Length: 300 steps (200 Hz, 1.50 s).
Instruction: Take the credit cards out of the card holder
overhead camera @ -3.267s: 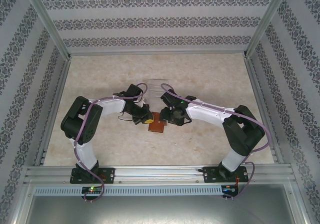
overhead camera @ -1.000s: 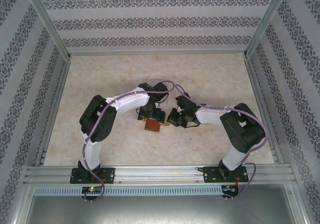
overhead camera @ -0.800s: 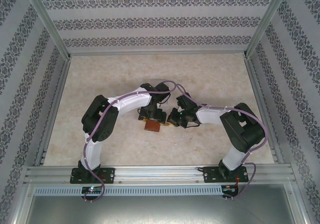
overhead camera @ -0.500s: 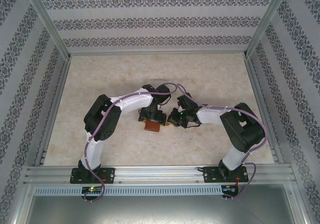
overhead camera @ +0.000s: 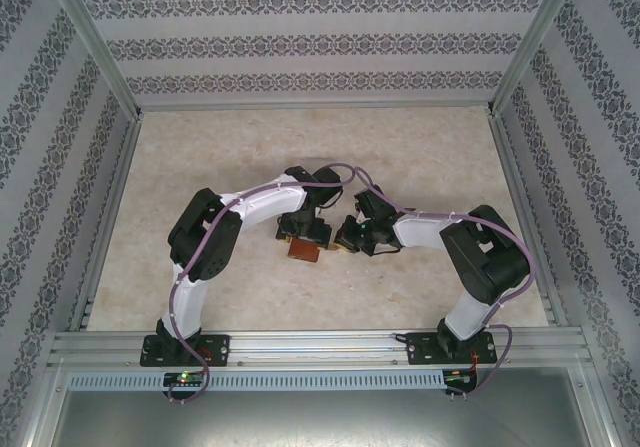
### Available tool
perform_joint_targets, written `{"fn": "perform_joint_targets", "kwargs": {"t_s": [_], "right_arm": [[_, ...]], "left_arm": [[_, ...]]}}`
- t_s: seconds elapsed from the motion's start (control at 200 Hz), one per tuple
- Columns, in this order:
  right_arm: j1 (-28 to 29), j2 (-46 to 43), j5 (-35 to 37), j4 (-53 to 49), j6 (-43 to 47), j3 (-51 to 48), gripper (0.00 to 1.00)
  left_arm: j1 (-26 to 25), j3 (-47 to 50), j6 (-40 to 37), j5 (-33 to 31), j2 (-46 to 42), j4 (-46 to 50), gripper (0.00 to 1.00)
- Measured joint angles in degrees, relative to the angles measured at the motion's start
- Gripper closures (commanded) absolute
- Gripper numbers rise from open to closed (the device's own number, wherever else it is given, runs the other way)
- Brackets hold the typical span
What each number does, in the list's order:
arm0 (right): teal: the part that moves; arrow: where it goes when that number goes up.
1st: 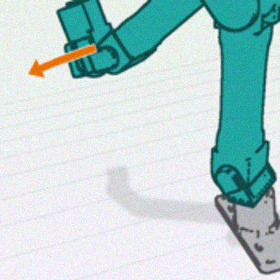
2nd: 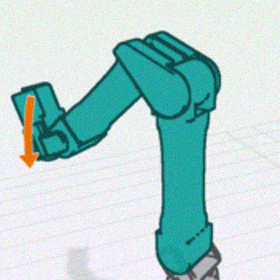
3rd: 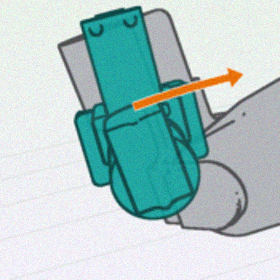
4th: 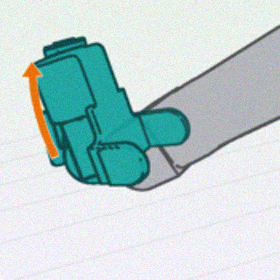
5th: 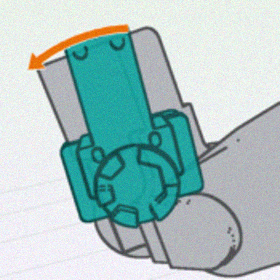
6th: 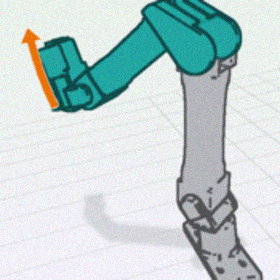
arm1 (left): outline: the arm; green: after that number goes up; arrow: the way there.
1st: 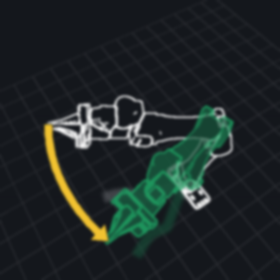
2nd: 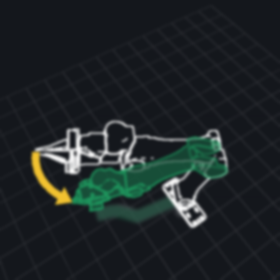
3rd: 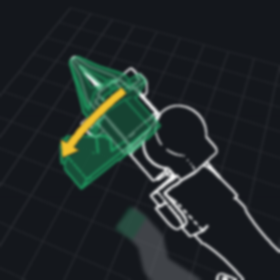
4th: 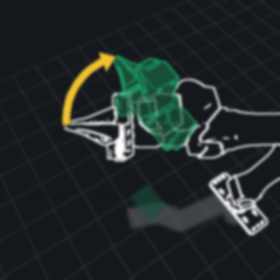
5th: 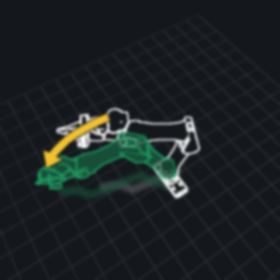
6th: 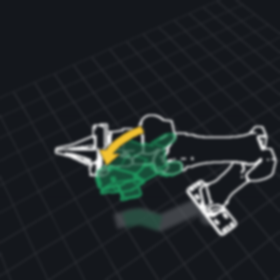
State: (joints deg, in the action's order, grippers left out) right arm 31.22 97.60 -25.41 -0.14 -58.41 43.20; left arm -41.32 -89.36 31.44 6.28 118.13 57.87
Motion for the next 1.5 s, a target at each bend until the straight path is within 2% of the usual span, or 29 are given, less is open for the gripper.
{"fn": "perform_joint_targets", "kwargs": {"t_s": [0.43,0.789,1.024,1.239,1.499], "right_arm": [[0.00,0.00,0.00,0.00,0.02,0.00,1.00],[0.00,0.00,0.00,0.00,0.02,0.00,1.00],[0.02,0.00,0.00,-0.02,0.02,0.00,1.00],[0.02,0.00,0.00,-0.04,0.02,0.00,1.00],[0.02,0.00,0.04,-0.31,0.07,0.15,1.00]], "left_arm": [[-0.31,-0.90,-0.50,-3.85,-2.43,2.27,0.20],[0.59,-0.87,-1.31,-7.04,-6.54,3.08,0.27],[2.49,0.15,-1.92,-7.41,-7.23,3.06,0.38],[4.66,1.68,-2.73,-7.37,-8.20,2.99,0.52],[8.57,6.95,-3.54,-3.78,-11.02,0.42,0.68]]}}
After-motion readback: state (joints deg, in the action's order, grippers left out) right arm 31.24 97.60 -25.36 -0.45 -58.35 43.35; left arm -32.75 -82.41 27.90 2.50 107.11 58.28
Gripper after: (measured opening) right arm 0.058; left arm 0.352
